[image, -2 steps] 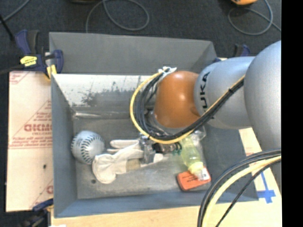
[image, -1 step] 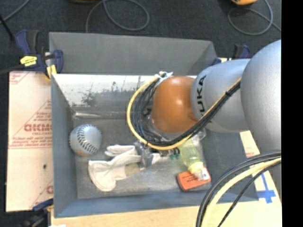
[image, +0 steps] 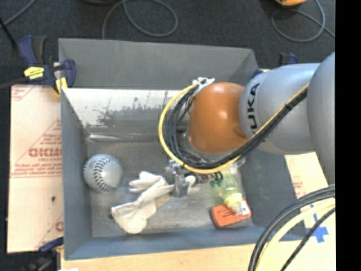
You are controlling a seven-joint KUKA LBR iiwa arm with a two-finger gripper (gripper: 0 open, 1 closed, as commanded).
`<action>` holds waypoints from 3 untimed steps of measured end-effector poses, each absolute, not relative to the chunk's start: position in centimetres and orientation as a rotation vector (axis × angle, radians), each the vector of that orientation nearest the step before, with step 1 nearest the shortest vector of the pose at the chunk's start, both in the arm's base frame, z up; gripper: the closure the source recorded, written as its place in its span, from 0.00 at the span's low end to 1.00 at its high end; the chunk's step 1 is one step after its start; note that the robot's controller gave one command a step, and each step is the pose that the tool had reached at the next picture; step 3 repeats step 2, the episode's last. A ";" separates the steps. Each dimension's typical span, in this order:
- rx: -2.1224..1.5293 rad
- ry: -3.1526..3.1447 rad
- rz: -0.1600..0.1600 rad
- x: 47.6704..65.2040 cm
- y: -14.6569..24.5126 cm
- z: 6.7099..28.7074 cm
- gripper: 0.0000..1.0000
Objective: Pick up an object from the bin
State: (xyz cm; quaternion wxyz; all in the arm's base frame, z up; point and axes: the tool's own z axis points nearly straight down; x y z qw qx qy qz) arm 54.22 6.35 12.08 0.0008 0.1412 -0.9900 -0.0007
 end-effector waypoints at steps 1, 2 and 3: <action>0.571 -3.115 0.004 53.1 7.8 14.1 1.00; 0.500 -3.102 -0.003 53.4 9.2 22.3 1.00; 0.500 -3.102 -0.003 53.4 9.2 22.3 1.00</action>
Offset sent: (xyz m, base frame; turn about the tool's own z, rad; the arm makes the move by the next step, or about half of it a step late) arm -0.0090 0.0290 0.1016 -0.0365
